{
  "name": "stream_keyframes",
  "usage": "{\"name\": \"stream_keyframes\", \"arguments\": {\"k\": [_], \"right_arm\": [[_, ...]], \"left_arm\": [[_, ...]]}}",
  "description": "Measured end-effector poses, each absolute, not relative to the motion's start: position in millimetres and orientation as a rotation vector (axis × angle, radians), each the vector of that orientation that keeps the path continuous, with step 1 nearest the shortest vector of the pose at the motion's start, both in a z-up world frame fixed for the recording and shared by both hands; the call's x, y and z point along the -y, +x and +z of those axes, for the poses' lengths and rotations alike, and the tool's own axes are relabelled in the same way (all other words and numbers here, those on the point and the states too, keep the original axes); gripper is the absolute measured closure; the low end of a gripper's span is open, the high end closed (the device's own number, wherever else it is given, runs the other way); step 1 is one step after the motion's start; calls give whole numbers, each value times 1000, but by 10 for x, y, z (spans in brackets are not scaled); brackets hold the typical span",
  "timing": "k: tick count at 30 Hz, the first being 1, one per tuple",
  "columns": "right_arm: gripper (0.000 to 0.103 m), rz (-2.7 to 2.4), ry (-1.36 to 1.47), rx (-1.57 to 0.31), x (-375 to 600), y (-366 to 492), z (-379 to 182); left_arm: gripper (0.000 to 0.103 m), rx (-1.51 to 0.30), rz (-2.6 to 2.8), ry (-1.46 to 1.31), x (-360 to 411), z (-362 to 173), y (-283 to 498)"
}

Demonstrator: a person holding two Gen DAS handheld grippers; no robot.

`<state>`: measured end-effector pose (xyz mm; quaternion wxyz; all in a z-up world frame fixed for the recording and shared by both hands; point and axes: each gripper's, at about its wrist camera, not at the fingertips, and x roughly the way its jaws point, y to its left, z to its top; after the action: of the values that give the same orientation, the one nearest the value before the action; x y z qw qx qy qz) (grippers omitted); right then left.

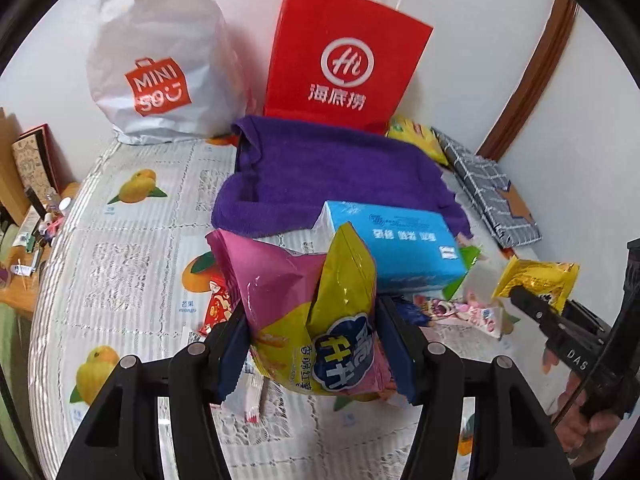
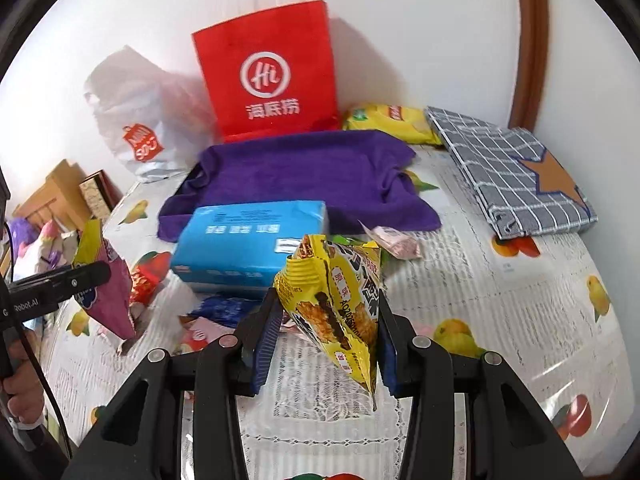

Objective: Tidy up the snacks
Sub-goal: 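Carry both held snack bags up and over the purple towel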

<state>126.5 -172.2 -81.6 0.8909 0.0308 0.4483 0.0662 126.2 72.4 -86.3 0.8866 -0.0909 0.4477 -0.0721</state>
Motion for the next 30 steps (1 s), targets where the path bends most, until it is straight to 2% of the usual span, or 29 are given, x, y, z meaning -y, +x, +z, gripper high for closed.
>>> {"name": "stream_keyframes", "arguments": {"k": [16,30], "right_arm": [[61,152,27,-871,1697,1286,-445],[61,199,18,-806,1663,1916,-174]], "left_arm": [[47,-820,-93,-193,-745,-327,928],[47,-790,-100,-213,-789,-72,1425]]}}
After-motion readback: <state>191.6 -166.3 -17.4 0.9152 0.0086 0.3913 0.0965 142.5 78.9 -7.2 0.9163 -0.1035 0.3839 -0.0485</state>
